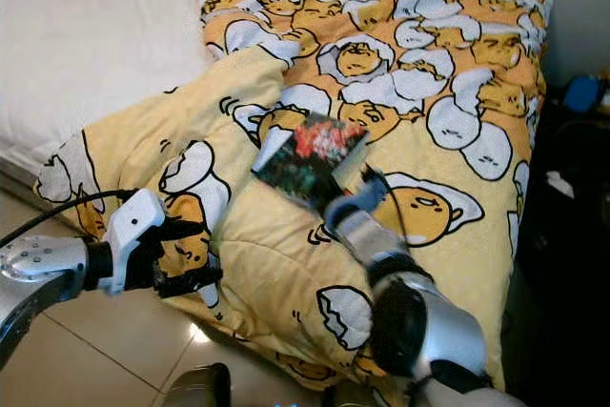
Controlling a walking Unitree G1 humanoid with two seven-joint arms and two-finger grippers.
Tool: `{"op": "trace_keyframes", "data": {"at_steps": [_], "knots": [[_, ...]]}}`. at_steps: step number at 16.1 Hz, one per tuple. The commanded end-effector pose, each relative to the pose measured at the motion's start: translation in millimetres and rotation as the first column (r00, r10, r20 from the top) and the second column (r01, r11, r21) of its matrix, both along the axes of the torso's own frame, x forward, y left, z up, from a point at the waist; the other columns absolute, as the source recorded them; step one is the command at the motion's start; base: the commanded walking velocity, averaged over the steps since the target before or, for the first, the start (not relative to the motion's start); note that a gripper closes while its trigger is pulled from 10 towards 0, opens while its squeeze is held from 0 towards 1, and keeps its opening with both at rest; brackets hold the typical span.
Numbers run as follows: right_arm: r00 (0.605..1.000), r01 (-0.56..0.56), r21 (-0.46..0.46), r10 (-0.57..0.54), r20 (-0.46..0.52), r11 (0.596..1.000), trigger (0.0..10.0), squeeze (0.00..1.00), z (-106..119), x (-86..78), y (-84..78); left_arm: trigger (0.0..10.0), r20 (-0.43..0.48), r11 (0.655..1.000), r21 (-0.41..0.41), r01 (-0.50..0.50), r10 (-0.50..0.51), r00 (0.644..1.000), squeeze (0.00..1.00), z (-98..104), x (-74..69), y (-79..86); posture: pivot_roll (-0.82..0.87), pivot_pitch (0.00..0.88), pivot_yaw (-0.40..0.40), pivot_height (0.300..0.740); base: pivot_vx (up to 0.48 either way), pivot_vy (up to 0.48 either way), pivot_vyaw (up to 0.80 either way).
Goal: Clean up the room
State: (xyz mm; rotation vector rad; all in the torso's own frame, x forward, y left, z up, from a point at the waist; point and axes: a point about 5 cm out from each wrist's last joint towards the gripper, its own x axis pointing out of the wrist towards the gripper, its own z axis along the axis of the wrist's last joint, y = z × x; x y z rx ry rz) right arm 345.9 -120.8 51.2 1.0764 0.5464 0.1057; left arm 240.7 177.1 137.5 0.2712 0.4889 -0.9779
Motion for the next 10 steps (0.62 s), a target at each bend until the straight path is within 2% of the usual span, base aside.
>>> {"op": "trace_keyframes", "data": {"at_steps": [1, 4, 5, 6, 8, 9, 10], "knots": [[0.999, -0.035, 0.000, 0.035, -0.013, 0.999, 0.0, 0.00, -7, -7.3, -10.0, 10.0, 0.007, 1.000, 0.002, -0.019, 0.019, 1.000, 0.00, -2, -1.8, 2.2, 0.24, 0.105, -0.039, 0.740, 0.000, 0.000, 0.00], [0.990, -0.074, 0.030, 0.077, -0.118, 0.997, 0.0, 0.00, -34, -42.8, -39.9, 10.0, -0.001, 0.999, -0.011, -0.035, 0.035, 0.999, 0.00, -4, -7.7, 3.2, 0.23, 0.106, -0.037, 0.740, 0.000, 0.000, 0.00], [0.986, -0.085, 0.018, 0.087, -0.140, 0.996, 0.8, 0.00, -41, -51.6, -42.4, 10.0, -0.009, 1.000, -0.017, -0.026, 0.026, 1.000, 0.00, -5, -9.1, 1.0, 0.22, 0.111, -0.021, 0.740, 0.000, 0.000, 0.00], [0.982, -0.095, -0.027, 0.089, -0.164, 0.995, 10.0, 0.00, -47, -54.2, -40.3, 10.0, -0.019, 1.000, -0.020, -0.005, 0.005, 1.000, 0.00, -7, -10.0, -3.1, 0.22, 0.113, -0.013, 0.740, 0.000, 0.000, 0.00], [0.982, -0.101, -0.062, 0.089, -0.168, 0.993, 10.0, 0.00, -49, -52.0, -32.6, 10.0, -0.023, 1.000, -0.014, 0.016, -0.016, 1.000, 0.00, -9, -9.3, -7.4, 0.22, 0.114, -0.004, 0.740, 0.000, 0.000, 0.00], [0.983, -0.096, -0.056, 0.086, -0.160, 0.994, 10.0, 1.00, -47, -48.1, -25.9, 10.0, -0.018, 1.000, -0.014, 0.018, -0.018, 1.000, 0.00, -8, -6.9, -9.1, 0.22, 0.117, 0.000, 0.740, 0.000, 0.000, 0.00], [0.986, -0.085, -0.056, 0.076, -0.148, 0.995, 10.0, 1.00, -42, -44.5, -20.8, 10.0, -0.015, 1.000, -0.015, 0.018, -0.018, 1.000, 0.00, -7, -5.1, -9.2, 0.23, 0.118, 0.000, 0.740, 0.000, 0.000, 0.00]]}}
